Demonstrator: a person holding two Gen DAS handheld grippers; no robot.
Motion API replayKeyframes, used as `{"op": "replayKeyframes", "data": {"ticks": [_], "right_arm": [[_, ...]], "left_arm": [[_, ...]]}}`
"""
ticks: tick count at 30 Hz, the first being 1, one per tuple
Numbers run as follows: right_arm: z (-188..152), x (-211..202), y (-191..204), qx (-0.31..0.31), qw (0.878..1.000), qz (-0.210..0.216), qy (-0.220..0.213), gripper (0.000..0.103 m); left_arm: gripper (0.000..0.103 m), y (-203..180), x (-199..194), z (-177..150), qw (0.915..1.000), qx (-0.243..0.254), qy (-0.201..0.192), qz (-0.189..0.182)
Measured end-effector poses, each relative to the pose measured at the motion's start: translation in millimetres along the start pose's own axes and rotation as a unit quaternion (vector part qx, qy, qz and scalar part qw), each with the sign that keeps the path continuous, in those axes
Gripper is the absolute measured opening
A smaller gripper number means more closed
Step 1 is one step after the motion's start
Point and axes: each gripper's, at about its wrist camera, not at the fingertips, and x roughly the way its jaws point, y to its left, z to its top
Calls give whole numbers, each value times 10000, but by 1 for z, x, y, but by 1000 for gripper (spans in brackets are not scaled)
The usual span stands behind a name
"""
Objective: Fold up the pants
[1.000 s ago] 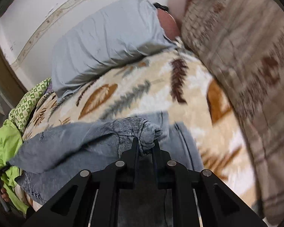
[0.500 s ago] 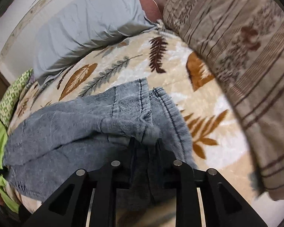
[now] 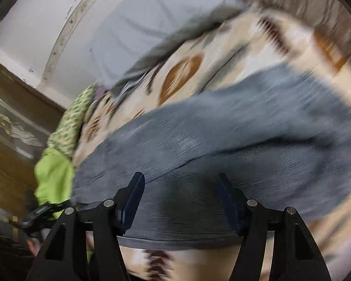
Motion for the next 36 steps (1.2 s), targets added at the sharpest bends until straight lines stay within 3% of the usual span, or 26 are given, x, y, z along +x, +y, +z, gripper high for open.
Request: {"op": "replayKeyframes", "data": {"ticks": [5,9,16,17,19,20,21,23,26,36], "right_arm": [[-10,54,22,299,9968,544,504,65],[-13,84,26,488,9952,551,638,65],[-10,100,17,1075,9907,803,233,65],[-10,101,17,1135,9898,840,176,61],[-9,104,18,1196,9886,905,115,41],[-8,106,18,1204,9886,895,121,17],[-7,108,18,1208,9885,898,134,6],[-7,105,19,1170,9889,916,61,6],[-6,91,27,979,9900,1013,-76,5],[-13,32,49,378,9908,1273,-263,1]], "left_arm": [[74,8,9,5,9997,-251,38,-49],[74,13,15,8,9992,-382,65,-68],[75,14,33,21,9984,-560,56,94],[75,13,34,22,9984,-557,45,117],[74,10,33,23,9983,-560,2,127],[62,9,32,24,9983,-563,-36,129],[41,8,31,25,9985,-530,-54,137],[20,5,29,27,9990,-438,-17,42],[14,-2,19,27,9994,-311,-142,81],[12,-23,-32,3,9974,204,-672,144]]}}
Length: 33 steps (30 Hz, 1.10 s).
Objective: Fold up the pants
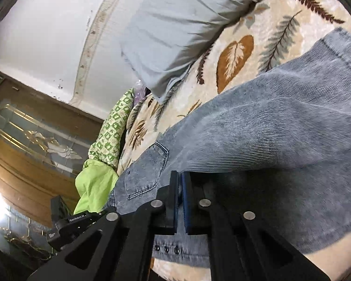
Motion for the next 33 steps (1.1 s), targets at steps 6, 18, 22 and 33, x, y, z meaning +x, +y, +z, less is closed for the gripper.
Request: {"op": "replayKeyframes", "data": {"ticks": [6,18,22,33], "right_arm": [[-7,3,-22,462,9984,55,328,14],[-15,65,-41,932,9946,-120,430,23],[-10,66,-30,687,9968,-187,377,4],[-19,2,10,-33,9996,145,224,4]], "left_arm": [[12,2,6,-8,9998,81,93,124],[23,15,40,3,9990,-222,379,-73],[12,20,40,5,9986,-304,425,-17],[11,9,-16,-17,9999,126,-39,-7]]}}
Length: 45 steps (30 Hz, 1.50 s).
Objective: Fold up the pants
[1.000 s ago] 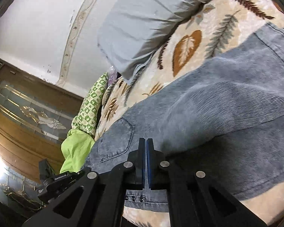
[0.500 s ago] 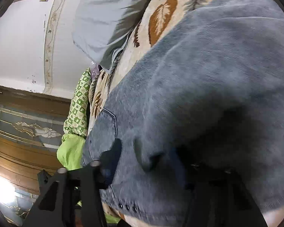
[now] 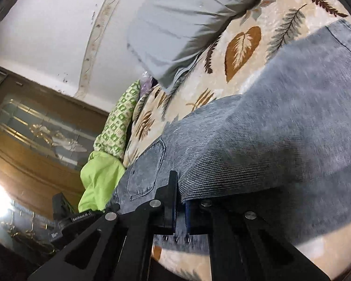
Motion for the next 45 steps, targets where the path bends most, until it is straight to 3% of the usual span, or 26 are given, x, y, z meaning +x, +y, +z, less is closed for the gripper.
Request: {"op": "replayKeyframes", "data": {"ticks": [8,14,17,21,24,28,31,41,43,44,45], "right_arm": [[-35,-9,-22,78,9988,-197,441,4],[-43,18,-35,-163,9940,-879,633,9],[-42,23,-38,-205,9917,-1061,697,12],[-29,-13,-40,-180,9944,-974,355,29],[-13,-62,-58,51,9938,-1083,-239,31],[10,-134,-107,712,9786,-1555,-1148,34],[24,-166,-136,1172,9675,-1617,-1554,34],[49,-153,-170,1301,9622,-1838,-1534,34],[54,-150,-173,1241,9625,-1900,-1487,19],[57,-151,-173,1198,9639,-1856,-1490,10],[61,-152,-171,1143,9657,-1782,-1505,10]], "left_arm": [[12,27,22,-34,9987,-28,410,291],[15,27,48,-41,9967,157,468,649],[15,24,43,-40,9969,214,464,595],[20,32,35,-38,9983,61,513,261],[27,35,34,-36,9984,-32,549,146],[32,33,40,-35,9979,-95,624,145],[37,28,42,-35,9978,-61,624,221],[40,19,47,-29,9968,-115,670,418],[40,16,47,-27,9964,-104,689,484],[35,15,45,-25,9965,-99,664,507],[24,14,43,-24,9966,-88,626,527]]}}
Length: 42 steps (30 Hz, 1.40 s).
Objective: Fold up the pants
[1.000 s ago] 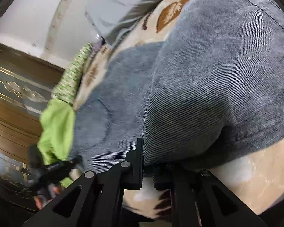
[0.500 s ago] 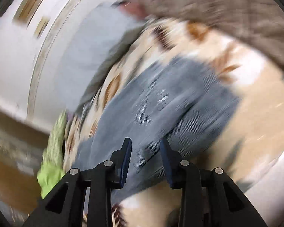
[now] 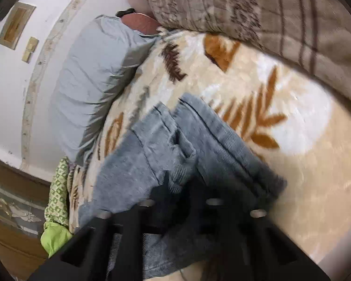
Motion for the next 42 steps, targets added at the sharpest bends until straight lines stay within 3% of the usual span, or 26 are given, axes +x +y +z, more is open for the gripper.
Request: {"op": "replayKeyframes", "data": {"ticks": [2,5,9,17,20,23,26,28,29,31,33,38,40,42], "right_arm": [[8,-19,10,-186,9993,248,-201,10],[14,-61,22,-547,9954,529,-583,9],[8,-74,13,-1009,9933,-9,-563,10],[-11,-41,-38,-601,9968,-463,-256,9],[-10,-46,-35,-591,9970,-454,-229,15],[-6,-68,-25,-712,9950,-574,-393,20],[0,-102,-7,-956,9907,-540,-802,24],[3,-108,19,-1332,9867,-465,-807,30],[4,-104,32,-1500,9851,-422,-728,36],[0,-84,69,-1938,9799,-222,-412,42],[-7,-53,108,-2307,9730,77,-29,45],[-46,69,218,-3084,9398,731,1279,48],[-64,117,247,-3268,9264,713,1730,48],[-80,158,271,-3471,9126,625,2069,48]], "left_arm": [[19,-3,-11,3,9999,37,-119,-12],[19,-8,-21,4,9996,167,-245,13],[19,-7,-8,-1,9992,258,-127,266],[21,2,11,-5,9983,307,111,478],[21,0,9,-6,9976,465,157,484],[22,5,-10,-9,9952,904,254,267],[30,22,-37,-9,9919,1252,222,-43],[33,37,-53,1,9931,1162,51,-130],[41,45,-60,10,9944,1050,-77,-106],[52,59,-68,32,9964,753,-379,28],[59,67,-60,57,9980,496,-391,-66],[59,74,-6,101,9993,255,267,-101],[59,78,13,111,9984,126,521,-165],[59,86,27,118,9959,-40,763,-489]]}}
